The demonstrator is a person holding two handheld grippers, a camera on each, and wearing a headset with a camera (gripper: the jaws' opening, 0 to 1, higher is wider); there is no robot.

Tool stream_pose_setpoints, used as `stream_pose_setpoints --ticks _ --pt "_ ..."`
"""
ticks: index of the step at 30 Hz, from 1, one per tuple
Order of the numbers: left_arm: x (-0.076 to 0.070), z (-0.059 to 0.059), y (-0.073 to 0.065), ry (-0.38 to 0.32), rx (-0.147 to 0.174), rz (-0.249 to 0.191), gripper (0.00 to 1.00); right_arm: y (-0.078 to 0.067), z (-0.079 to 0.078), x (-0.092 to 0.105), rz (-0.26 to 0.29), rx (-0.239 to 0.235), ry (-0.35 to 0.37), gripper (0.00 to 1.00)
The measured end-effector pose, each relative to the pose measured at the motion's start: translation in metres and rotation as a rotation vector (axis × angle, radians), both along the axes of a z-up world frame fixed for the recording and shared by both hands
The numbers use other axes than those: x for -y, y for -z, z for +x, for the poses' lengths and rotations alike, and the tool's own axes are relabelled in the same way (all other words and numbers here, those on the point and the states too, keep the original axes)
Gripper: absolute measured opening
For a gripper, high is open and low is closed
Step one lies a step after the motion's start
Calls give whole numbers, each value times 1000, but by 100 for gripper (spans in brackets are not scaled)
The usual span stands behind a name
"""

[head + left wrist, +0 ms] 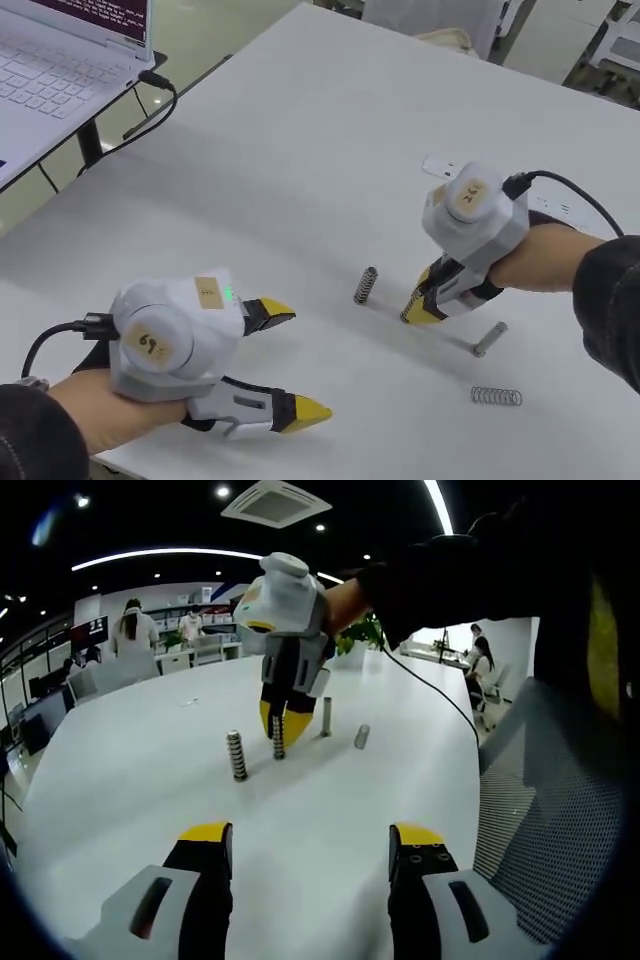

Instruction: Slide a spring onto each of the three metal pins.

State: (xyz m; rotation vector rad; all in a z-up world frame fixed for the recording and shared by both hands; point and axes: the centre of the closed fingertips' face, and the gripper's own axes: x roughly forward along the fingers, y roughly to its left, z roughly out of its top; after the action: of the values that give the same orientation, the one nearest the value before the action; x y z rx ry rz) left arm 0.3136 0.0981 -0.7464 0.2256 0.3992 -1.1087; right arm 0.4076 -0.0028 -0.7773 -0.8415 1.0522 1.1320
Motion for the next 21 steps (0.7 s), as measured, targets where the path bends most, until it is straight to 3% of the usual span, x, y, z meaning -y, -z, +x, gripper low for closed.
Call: stream_pose_setpoints --ticks 21 --pt "3 0 -8 22 21 14 59 -39 -3 14 62 86 72 18"
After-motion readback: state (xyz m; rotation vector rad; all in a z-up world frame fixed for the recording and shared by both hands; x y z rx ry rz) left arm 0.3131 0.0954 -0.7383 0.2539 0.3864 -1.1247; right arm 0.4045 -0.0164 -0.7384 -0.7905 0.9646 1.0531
